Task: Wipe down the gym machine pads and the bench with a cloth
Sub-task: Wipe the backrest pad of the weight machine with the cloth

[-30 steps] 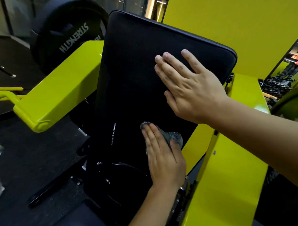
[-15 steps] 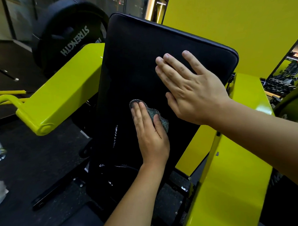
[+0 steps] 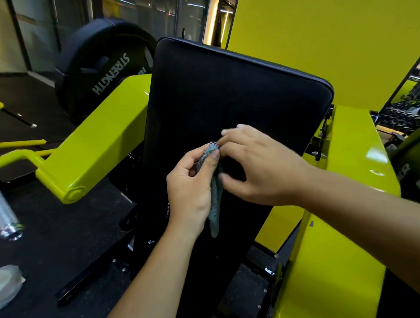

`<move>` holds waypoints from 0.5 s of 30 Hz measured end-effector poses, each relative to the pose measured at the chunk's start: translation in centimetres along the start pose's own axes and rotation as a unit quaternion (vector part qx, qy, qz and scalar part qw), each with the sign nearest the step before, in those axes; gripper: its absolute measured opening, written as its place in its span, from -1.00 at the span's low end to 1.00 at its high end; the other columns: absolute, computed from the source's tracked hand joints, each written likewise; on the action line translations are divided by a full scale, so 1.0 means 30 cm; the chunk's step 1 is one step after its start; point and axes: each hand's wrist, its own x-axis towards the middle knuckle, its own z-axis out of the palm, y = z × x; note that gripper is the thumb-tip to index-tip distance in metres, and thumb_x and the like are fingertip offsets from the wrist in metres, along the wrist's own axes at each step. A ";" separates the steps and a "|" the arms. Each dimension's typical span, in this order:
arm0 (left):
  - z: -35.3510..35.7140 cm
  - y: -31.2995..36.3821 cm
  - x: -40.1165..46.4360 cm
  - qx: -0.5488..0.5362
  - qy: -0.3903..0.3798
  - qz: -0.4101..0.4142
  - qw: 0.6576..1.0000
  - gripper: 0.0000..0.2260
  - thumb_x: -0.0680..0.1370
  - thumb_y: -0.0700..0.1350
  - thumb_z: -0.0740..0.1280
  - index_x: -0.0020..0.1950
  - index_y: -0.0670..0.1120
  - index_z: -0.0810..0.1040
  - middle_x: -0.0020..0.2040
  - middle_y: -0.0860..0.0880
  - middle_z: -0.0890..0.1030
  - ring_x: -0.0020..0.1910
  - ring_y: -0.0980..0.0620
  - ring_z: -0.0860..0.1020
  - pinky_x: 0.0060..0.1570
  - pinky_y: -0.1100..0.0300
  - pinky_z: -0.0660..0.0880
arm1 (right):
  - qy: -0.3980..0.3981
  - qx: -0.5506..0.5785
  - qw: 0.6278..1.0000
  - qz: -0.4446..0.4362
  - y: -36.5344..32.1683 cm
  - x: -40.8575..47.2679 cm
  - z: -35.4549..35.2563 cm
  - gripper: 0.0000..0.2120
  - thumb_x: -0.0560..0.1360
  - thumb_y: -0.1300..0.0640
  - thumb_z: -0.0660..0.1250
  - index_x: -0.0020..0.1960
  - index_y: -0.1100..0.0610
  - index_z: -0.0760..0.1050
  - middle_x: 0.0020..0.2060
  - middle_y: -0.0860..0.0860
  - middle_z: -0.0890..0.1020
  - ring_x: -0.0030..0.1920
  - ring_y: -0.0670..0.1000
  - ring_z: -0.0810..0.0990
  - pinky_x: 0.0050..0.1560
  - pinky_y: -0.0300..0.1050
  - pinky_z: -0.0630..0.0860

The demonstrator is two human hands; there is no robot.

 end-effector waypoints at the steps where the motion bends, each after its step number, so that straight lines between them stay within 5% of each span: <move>1: -0.009 0.023 0.007 -0.028 -0.021 -0.024 0.999 -0.86 0.50 -0.06 0.52 0.05 0.04 0.74 0.05 -0.02 0.75 0.10 0.02 0.70 0.10 0.12 0.61 | 0.033 0.056 0.998 0.026 -0.013 0.007 0.001 -0.74 0.58 -0.10 0.31 0.13 0.03 0.62 0.19 -0.07 0.60 0.30 -0.04 0.50 0.48 -0.03 0.34; 5: -0.059 0.084 0.042 -0.034 -0.064 -0.060 0.996 -0.83 0.40 0.02 0.56 -0.04 0.04 0.74 -0.05 -0.08 0.73 -0.03 -0.08 0.70 0.00 0.00 0.62 | 0.039 0.260 0.949 0.174 -0.072 0.035 -0.019 -0.90 0.54 -0.05 0.35 -0.09 -0.05 0.57 -0.02 -0.12 0.57 -0.04 -0.12 0.58 0.04 -0.09 0.55; 8: -0.102 0.098 0.049 0.023 -0.097 -0.066 0.993 -0.55 0.32 0.20 0.59 0.10 0.01 0.66 0.01 -0.11 0.70 -0.04 -0.02 0.70 -0.08 0.09 0.60 | 0.004 0.390 0.886 0.252 -0.098 0.051 -0.020 -0.78 0.51 -0.14 0.30 -0.12 0.00 0.52 -0.09 -0.02 0.66 -0.10 -0.01 0.69 -0.01 0.08 0.67; 11: -0.165 0.072 0.018 0.097 -0.093 -0.148 0.980 -0.19 0.17 0.47 0.55 0.26 0.04 0.56 0.13 -0.02 0.70 0.04 0.08 0.71 -0.03 0.12 0.61 | -0.011 0.533 0.787 0.310 -0.104 0.057 -0.029 -0.90 0.56 0.04 0.23 -0.08 0.05 0.44 -0.07 0.15 0.69 -0.13 0.14 0.74 -0.03 0.16 0.71; 15: -0.252 0.012 -0.049 0.165 -0.083 -0.216 0.959 -0.13 0.08 0.66 0.40 0.18 0.11 0.56 0.11 0.05 0.68 0.09 0.09 0.68 0.18 0.02 0.59 | -0.026 0.560 0.752 0.346 -0.095 0.045 -0.032 -0.94 0.62 0.15 0.18 -0.03 0.07 0.38 -0.21 0.11 0.61 -0.30 0.08 0.63 -0.16 0.09 0.54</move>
